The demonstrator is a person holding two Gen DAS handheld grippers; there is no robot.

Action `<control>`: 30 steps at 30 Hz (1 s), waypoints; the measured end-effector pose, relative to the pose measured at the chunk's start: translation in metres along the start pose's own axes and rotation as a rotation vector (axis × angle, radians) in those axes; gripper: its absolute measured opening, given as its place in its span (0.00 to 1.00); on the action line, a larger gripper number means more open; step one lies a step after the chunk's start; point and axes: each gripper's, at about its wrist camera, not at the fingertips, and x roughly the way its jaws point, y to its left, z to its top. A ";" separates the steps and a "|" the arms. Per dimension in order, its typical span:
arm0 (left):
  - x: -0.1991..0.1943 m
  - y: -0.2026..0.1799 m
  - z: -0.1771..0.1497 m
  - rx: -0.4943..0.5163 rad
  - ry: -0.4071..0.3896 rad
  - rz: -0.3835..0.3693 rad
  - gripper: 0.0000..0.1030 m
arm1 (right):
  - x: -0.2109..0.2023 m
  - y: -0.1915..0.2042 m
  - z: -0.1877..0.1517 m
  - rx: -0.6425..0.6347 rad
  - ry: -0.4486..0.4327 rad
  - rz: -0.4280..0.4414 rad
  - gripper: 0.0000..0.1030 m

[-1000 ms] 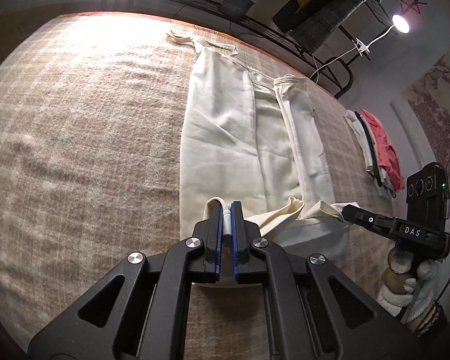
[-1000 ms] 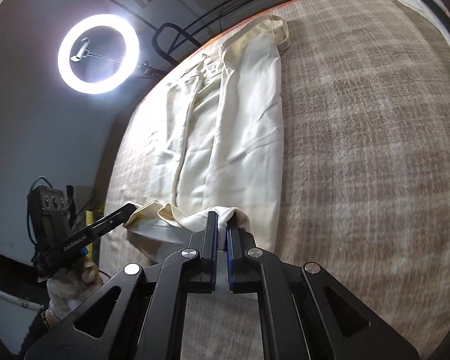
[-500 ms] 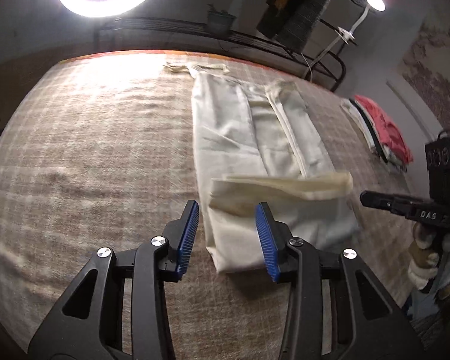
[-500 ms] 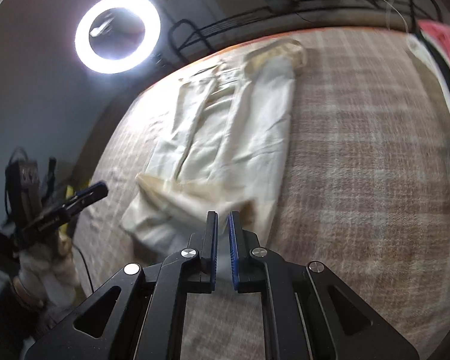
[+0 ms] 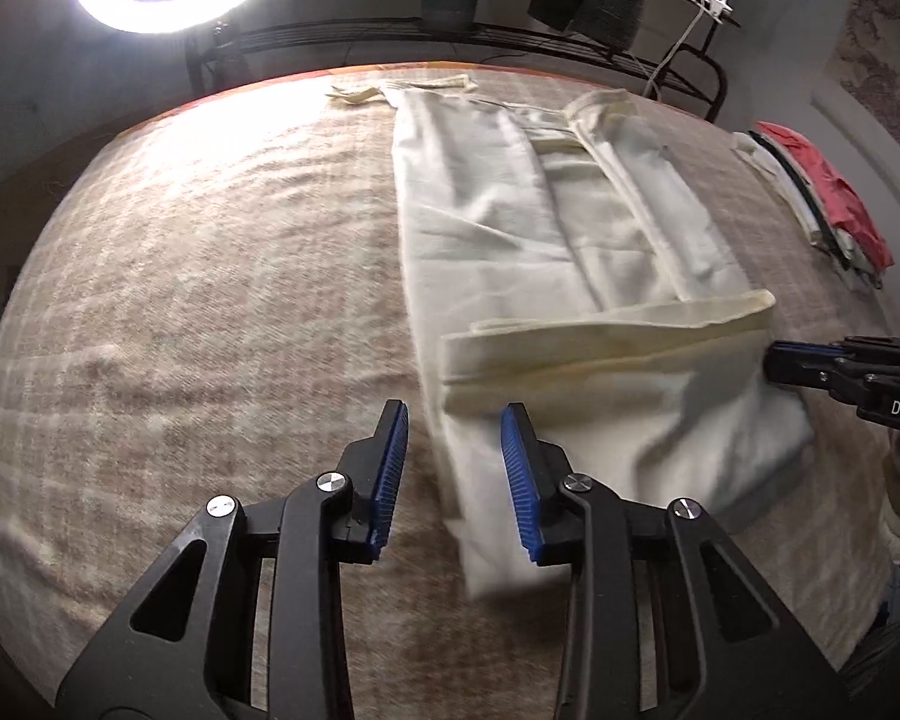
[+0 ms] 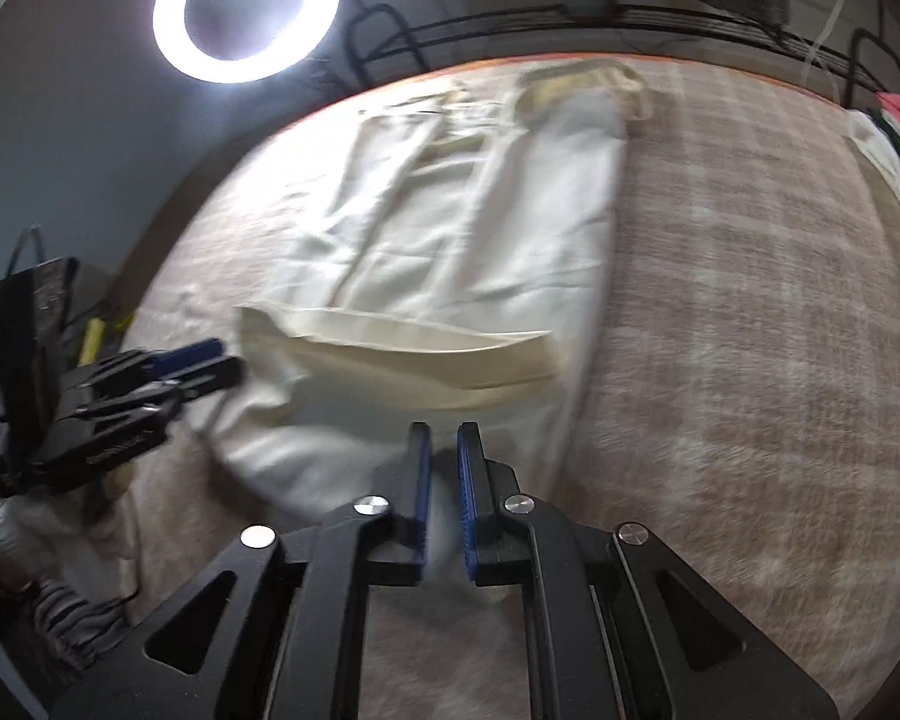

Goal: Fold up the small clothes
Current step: 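Fold the hem end up toward the straps and open both tools, then grasp the strap end of the camisole with both tools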

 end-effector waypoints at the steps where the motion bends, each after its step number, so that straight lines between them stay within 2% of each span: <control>1: -0.002 0.002 0.003 0.002 -0.013 0.006 0.32 | -0.002 -0.003 0.001 0.001 -0.001 -0.008 0.08; 6: -0.013 0.004 0.027 0.034 -0.081 0.000 0.33 | -0.018 -0.017 0.009 0.006 -0.046 -0.007 0.10; 8: -0.014 0.009 0.038 0.012 -0.096 -0.032 0.36 | -0.024 -0.024 0.015 0.014 -0.072 0.008 0.22; 13: -0.002 0.021 0.074 -0.009 -0.105 -0.071 0.37 | -0.031 -0.035 0.047 0.021 -0.136 0.042 0.26; 16: 0.015 0.027 0.093 -0.007 -0.090 -0.109 0.37 | -0.028 -0.041 0.070 0.032 -0.152 0.082 0.41; 24: 0.077 0.057 0.144 -0.165 -0.047 -0.207 0.37 | 0.015 -0.077 0.132 0.093 -0.167 0.087 0.41; 30: 0.111 0.062 0.174 -0.186 -0.049 -0.230 0.37 | 0.046 -0.099 0.164 0.127 -0.163 0.086 0.41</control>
